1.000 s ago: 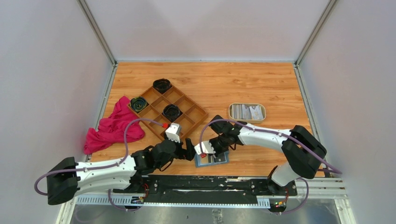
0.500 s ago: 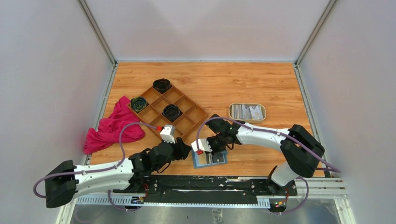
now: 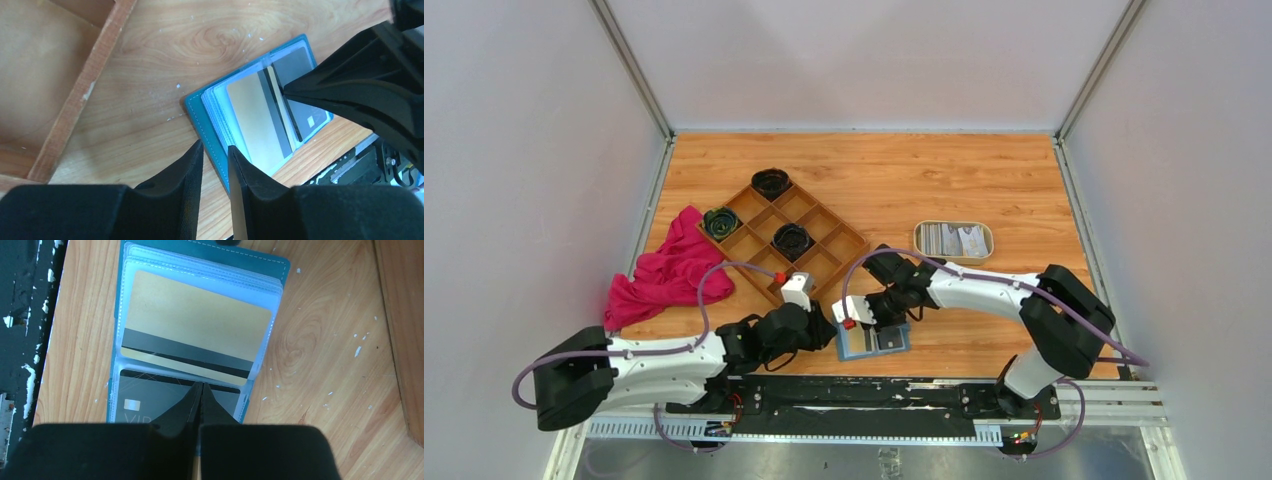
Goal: Put the credit cards into the card holder
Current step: Close the card holder at the center of the board.
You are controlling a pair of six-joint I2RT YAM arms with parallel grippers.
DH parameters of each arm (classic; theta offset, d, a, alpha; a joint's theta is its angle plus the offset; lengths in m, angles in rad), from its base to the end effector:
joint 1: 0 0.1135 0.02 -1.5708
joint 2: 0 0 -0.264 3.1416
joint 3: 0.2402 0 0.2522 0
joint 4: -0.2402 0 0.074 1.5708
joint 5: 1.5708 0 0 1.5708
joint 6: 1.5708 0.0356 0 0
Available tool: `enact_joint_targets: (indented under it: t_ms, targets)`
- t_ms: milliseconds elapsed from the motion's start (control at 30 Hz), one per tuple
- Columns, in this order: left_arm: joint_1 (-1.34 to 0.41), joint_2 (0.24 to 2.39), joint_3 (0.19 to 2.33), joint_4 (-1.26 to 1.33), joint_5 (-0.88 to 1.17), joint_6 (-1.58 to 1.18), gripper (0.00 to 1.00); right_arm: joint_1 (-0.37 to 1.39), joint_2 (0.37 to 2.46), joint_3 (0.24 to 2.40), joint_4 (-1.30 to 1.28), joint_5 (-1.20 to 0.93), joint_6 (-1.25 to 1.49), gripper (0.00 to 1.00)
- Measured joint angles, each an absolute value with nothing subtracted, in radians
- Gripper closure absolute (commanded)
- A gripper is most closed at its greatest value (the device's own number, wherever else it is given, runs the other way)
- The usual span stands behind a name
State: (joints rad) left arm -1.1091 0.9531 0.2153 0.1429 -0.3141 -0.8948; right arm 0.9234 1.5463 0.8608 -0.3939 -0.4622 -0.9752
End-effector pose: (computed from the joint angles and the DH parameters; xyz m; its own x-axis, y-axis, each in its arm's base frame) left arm 0.0892 -0.1545 0.1479 -0.7315 -0.1953 -0.6533 0.2667 0.7998 -0.5377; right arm 0.1629 0.2418 0.1755 0.3978 -0.7025 -0.5902 -0.9119 -0.3735 -0.1701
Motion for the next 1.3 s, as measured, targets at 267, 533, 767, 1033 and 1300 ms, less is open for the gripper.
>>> enact_joint_targets:
  t_ms: [267,533,767,1033,1300]
  targets:
    - [-1.109,1.118,0.266,0.145,-0.25,-0.949,0.73,0.923,1.558,0.891,-0.393,-0.483,-0.929,1.0]
    - [-1.109,1.229,0.336,0.16,-0.209,-0.954,0.73,0.943,1.591,0.902,-0.393,-0.496,-0.892,1.0]
    - [-1.109,1.229,0.336,0.162,-0.205,-0.955,0.73,0.942,1.562,0.906,-0.407,-0.522,-0.885,1.0]
    - [-1.109,1.205,0.33,0.162,-0.203,-0.953,0.69,0.824,1.462,0.959,-0.563,-0.685,-0.964,0.94]
    - [-1.109,1.021,0.279,0.161,-0.201,-0.915,0.51,0.595,1.317,0.963,-0.736,-0.862,-1.069,0.47]
